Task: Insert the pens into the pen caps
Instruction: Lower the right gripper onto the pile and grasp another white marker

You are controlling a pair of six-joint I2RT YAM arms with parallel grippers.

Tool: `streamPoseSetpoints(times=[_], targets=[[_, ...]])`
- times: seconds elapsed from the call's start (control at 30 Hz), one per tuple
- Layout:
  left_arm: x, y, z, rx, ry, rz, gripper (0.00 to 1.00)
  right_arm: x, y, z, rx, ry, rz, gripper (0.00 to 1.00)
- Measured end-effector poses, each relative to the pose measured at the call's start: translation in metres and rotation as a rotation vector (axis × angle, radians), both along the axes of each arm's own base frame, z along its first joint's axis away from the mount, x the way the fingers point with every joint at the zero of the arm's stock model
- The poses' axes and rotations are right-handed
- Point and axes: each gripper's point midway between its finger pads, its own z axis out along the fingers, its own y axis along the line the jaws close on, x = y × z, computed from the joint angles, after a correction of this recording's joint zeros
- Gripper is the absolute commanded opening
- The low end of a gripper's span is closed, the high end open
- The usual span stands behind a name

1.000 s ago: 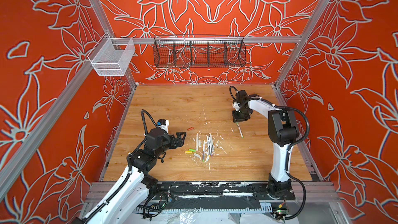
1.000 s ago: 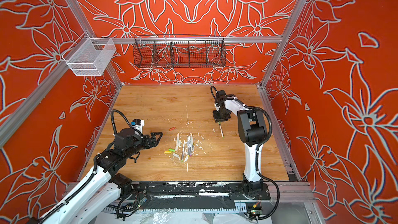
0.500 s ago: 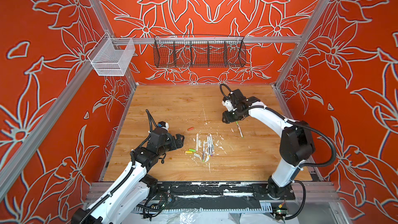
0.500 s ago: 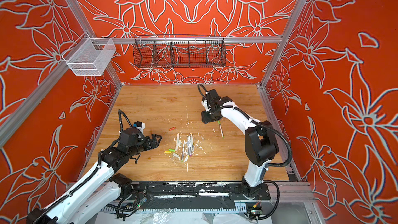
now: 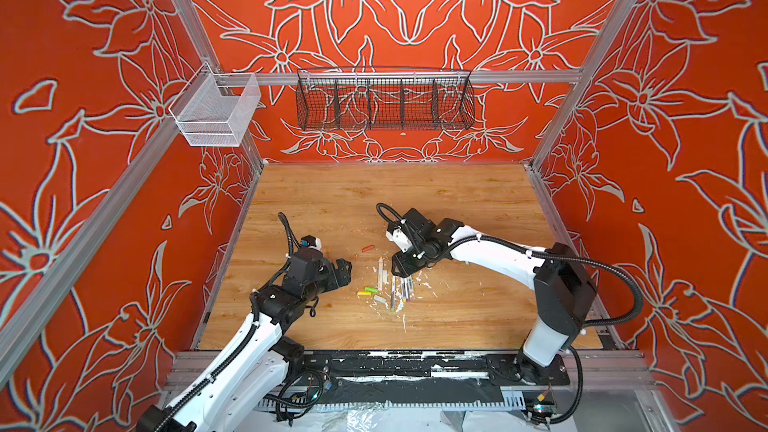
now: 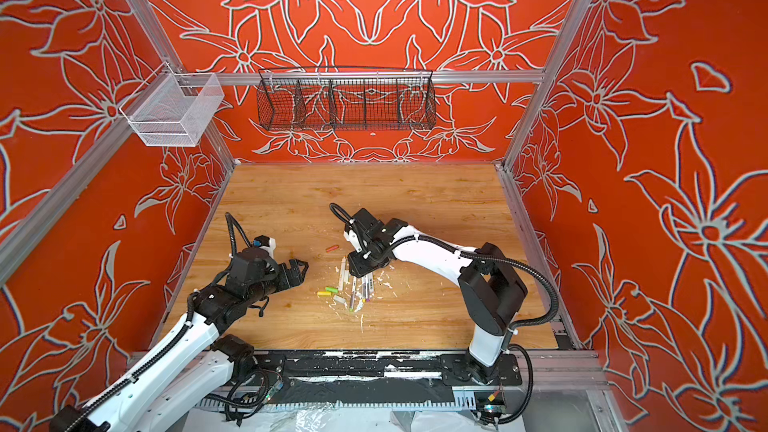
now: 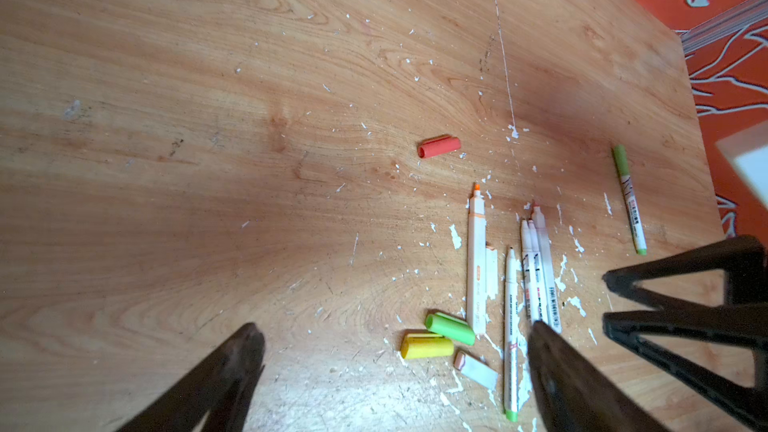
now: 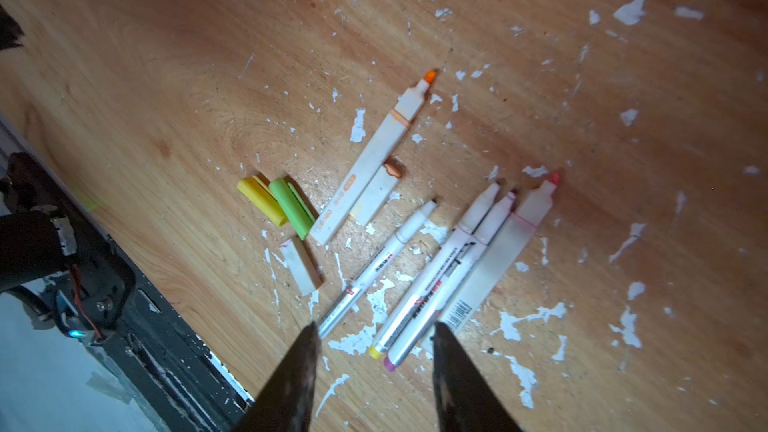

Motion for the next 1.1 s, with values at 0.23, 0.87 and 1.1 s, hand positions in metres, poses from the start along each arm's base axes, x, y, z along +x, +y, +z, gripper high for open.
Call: streamPoseSetpoints(times=[0.23,0.87,1.1], targets=[[0.0,0.0,0.004,0.0,-0.017,-0.004,0.97,-0.003,0.01,-0.032,-0.027,0.062,-0.013,0.33],[-0.005,0.007,0.017,-0.002,-0.073,0.016,0.97,-0.007,0.019,-0.069,-0.126,0.093,-0.023,0.26],[-0.006,0.009,0.023,-0.002,-0.096,0.026,0.97,-0.006,0.024,-0.073,-0.235,0.036,-0.038,0.17]])
